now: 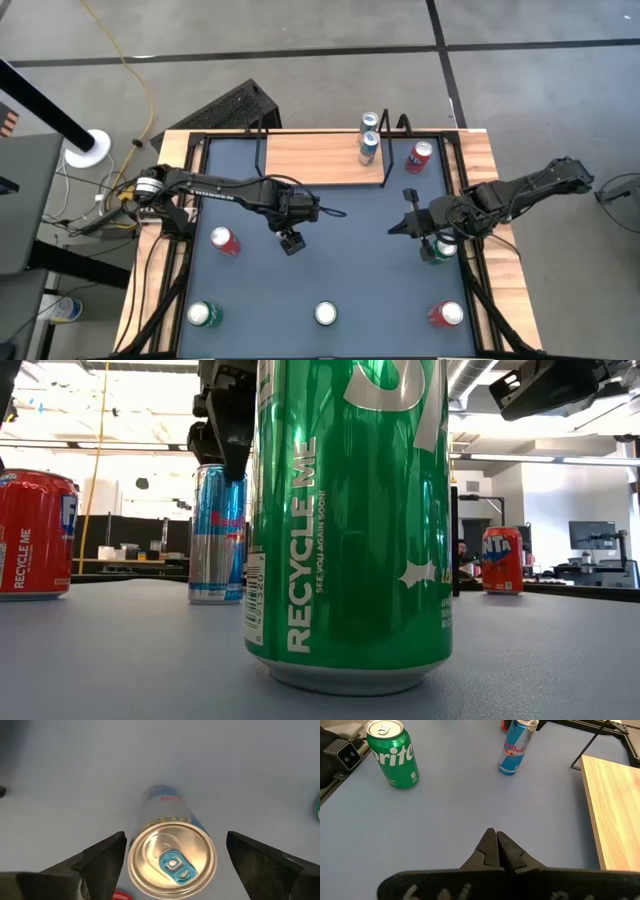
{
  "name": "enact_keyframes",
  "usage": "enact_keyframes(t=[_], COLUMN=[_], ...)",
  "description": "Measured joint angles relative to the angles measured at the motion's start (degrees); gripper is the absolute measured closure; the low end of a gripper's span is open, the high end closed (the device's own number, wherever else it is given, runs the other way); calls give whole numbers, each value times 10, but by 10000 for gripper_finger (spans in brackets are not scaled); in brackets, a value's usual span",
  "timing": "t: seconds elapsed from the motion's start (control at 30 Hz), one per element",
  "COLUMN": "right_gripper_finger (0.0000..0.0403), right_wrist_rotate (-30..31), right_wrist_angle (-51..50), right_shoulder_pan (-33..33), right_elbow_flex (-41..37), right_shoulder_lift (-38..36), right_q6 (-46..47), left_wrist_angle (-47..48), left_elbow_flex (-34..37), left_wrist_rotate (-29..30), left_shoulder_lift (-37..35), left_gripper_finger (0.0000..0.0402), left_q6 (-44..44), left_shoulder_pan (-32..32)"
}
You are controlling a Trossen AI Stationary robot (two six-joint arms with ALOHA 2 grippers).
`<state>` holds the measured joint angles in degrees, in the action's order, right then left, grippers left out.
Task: Place canned beverage on shelf
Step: Put the blue soda can on the shelf aligned with the other blue soda can
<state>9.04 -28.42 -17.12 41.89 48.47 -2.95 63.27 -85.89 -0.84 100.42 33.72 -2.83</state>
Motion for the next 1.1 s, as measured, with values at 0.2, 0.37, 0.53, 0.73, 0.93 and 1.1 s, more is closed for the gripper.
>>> enact_keyframes(t=[0.2, 0.37, 0.53, 0.73, 0.93, 1.1], right_gripper_finger=[403, 403, 403, 403, 403, 403], right_wrist_rotate=[0, 0, 0, 0, 0, 0], right_wrist_angle=[0, 0, 0, 0, 0, 1], right_shoulder_pan=[0, 0, 0, 0, 0, 0], right_elbow_flex=[0, 0, 0, 0, 0, 0], right_shoulder_lift=[0, 0, 0, 0, 0, 0], right_q6=[0, 0, 0, 0, 0, 0], left_wrist_angle=[0, 0, 1, 2, 2, 4], left_elbow_flex=[0, 0, 0, 0, 0, 0], left_wrist_rotate=[5, 11, 3, 0, -2, -4], left_shoulder_lift=[0, 0, 0, 0, 0, 0], left_gripper_finger=[70, 76, 102, 147, 174, 172], left_q6=[4, 13, 13, 9, -59, -150], left_shoulder_pan=[0, 0, 0, 0, 0, 0])
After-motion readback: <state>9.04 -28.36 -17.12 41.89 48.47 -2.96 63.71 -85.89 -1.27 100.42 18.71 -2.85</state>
